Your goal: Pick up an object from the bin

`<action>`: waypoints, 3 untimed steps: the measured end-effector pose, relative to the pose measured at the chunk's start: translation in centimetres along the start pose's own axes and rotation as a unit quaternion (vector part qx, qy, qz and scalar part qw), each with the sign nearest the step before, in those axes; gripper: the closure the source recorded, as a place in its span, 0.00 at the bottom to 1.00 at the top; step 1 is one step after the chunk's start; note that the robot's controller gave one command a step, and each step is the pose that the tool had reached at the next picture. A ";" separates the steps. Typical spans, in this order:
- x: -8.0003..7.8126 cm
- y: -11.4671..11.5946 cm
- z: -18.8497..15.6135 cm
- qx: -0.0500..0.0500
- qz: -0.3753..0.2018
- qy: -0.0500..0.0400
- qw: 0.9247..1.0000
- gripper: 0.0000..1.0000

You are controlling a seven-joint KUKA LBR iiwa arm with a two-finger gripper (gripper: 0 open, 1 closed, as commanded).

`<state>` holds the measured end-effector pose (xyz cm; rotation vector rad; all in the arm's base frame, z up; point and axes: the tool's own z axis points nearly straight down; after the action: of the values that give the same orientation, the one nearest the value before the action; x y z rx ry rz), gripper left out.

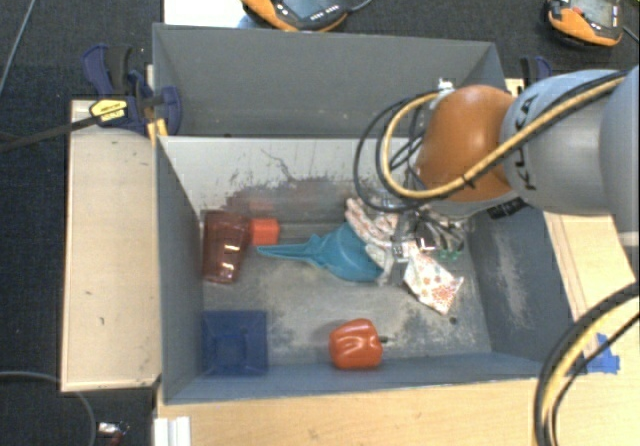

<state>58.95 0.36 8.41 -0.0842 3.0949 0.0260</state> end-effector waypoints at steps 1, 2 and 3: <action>1.7 -7.0 1.1 0.007 0.182 0.007 0.983 0.00; 2.1 -6.9 1.1 0.005 0.160 0.005 0.987 0.00; 4.3 -9.8 1.0 0.005 -0.018 0.006 1.000 0.00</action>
Offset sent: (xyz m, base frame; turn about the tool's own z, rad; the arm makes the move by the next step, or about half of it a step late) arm -0.0352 -0.0734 -0.0141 -0.0082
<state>55.26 -9.62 7.07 -0.1396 3.1043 0.0078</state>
